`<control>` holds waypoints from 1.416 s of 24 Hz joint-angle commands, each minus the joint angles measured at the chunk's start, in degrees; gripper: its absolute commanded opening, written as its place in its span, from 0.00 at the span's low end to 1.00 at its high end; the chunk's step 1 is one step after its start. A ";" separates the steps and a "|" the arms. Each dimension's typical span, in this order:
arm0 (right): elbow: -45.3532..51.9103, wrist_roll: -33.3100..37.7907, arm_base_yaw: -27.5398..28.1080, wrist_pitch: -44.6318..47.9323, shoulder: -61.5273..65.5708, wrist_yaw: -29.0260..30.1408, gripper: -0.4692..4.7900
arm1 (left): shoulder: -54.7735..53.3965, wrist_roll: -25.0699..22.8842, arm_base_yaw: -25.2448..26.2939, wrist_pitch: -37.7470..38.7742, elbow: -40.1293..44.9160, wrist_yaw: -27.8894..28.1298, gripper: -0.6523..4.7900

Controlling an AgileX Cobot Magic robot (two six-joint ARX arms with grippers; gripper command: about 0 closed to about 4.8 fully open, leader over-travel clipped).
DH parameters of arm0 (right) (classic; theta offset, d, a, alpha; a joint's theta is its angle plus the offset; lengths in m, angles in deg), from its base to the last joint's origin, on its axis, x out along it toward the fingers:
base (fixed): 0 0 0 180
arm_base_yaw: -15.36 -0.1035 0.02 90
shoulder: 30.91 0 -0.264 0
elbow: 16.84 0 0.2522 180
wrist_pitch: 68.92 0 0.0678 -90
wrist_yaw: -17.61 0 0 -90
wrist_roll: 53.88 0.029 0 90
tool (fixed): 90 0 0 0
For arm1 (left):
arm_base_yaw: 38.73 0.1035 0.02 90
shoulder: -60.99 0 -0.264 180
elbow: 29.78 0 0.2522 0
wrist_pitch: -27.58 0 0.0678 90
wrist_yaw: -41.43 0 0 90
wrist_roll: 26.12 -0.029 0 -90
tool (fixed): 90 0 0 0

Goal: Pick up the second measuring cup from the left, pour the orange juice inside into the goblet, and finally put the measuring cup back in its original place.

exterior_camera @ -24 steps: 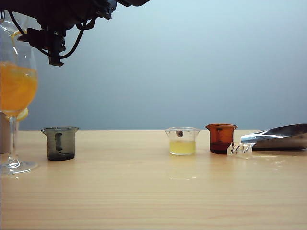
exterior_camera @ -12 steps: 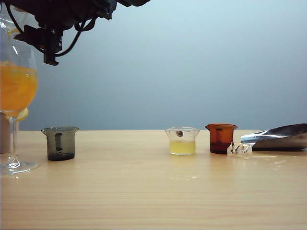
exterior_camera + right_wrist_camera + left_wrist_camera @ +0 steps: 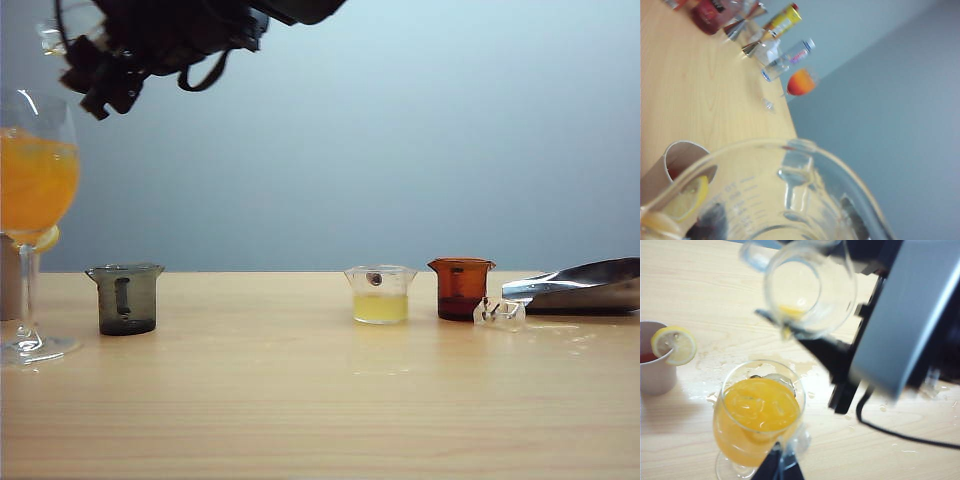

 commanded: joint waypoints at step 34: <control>23.67 49.33 6.27 17.81 0.09 -12.31 0.09 | -0.11 -0.04 0.02 -0.35 -0.35 -0.31 0.11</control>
